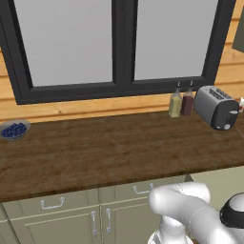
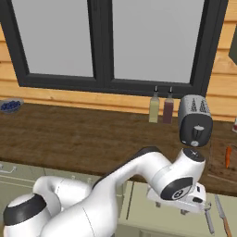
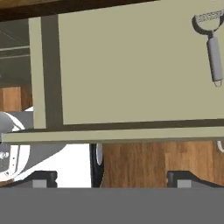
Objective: Place the appropriate cutting tool for cutting the carrot skin on the cutting board.
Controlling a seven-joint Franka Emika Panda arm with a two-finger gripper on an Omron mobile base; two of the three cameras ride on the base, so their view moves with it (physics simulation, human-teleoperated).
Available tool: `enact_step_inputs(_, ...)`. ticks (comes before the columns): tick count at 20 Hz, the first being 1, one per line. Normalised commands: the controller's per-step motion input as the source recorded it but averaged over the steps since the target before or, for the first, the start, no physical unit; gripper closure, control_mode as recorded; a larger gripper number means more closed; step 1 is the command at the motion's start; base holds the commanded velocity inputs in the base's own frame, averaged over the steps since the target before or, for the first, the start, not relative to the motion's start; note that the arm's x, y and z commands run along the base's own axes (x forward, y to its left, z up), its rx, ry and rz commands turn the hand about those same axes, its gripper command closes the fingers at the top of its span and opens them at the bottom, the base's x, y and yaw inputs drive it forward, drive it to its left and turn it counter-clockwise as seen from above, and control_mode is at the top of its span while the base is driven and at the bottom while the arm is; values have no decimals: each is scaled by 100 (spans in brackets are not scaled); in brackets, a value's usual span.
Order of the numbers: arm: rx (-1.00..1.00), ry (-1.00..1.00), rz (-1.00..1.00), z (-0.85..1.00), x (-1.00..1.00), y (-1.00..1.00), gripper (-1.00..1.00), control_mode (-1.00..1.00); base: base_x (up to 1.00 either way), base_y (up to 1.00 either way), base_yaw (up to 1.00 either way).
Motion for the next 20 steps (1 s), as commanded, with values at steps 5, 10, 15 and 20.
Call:
enact_step_inputs(5,0,17,-1,-68,2,-50,-100,-100,0,0,0)
enact_step_inputs(10,5,3,-2,-44,27,-39,-100,-100,0,0,0)
enact_step_inputs(15,6,8,0,-45,52,-31,-100,-100,0,0,0)
enact_step_inputs(20,9,11,0,-74,41,-28,-100,-100,0,0,0)
